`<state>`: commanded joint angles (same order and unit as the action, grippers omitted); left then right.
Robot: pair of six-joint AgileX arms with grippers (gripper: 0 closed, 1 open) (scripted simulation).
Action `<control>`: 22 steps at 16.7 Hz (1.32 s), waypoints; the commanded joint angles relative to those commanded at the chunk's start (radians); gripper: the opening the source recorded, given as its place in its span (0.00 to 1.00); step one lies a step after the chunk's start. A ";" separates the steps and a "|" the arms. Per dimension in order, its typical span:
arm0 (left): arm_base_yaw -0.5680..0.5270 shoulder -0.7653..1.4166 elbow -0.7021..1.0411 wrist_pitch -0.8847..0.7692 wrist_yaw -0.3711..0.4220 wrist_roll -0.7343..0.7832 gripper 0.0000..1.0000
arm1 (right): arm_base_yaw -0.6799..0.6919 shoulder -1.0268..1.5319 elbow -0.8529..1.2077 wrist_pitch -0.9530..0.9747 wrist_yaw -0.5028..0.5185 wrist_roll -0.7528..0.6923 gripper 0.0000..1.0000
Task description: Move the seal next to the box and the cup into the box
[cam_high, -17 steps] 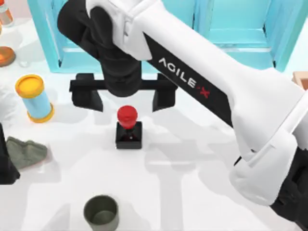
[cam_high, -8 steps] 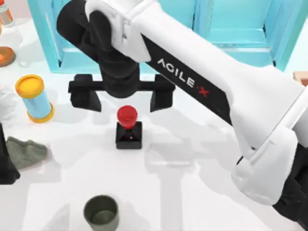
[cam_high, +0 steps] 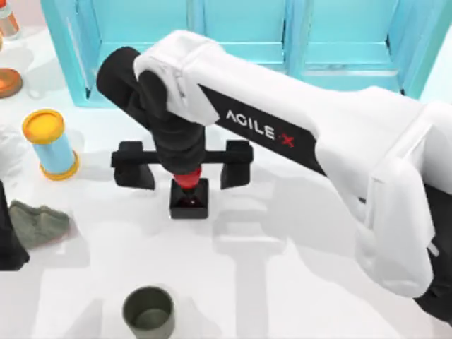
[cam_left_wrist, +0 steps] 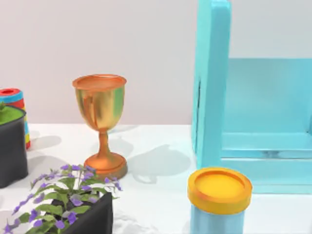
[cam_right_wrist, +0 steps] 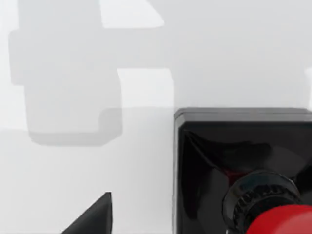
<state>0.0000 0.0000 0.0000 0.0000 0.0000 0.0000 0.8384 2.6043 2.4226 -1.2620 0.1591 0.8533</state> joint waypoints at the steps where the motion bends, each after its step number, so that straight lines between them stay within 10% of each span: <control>1: 0.000 0.000 0.000 0.000 0.000 0.000 1.00 | -0.001 -0.003 -0.019 0.018 0.000 -0.001 1.00; 5: 0.000 0.000 0.000 0.000 0.000 0.000 1.00 | -0.001 -0.005 -0.027 0.025 0.000 -0.001 1.00; 18: 0.000 0.000 0.000 0.000 0.000 0.000 1.00 | -0.001 -0.005 -0.027 0.025 0.000 -0.001 0.02; 22: 0.000 0.000 0.000 0.000 0.000 0.000 1.00 | -0.001 -0.005 -0.027 0.025 0.000 -0.001 0.00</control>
<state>0.0000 0.0000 0.0000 0.0000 0.0000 0.0000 0.8376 2.5994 2.3959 -1.2366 0.1589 0.8524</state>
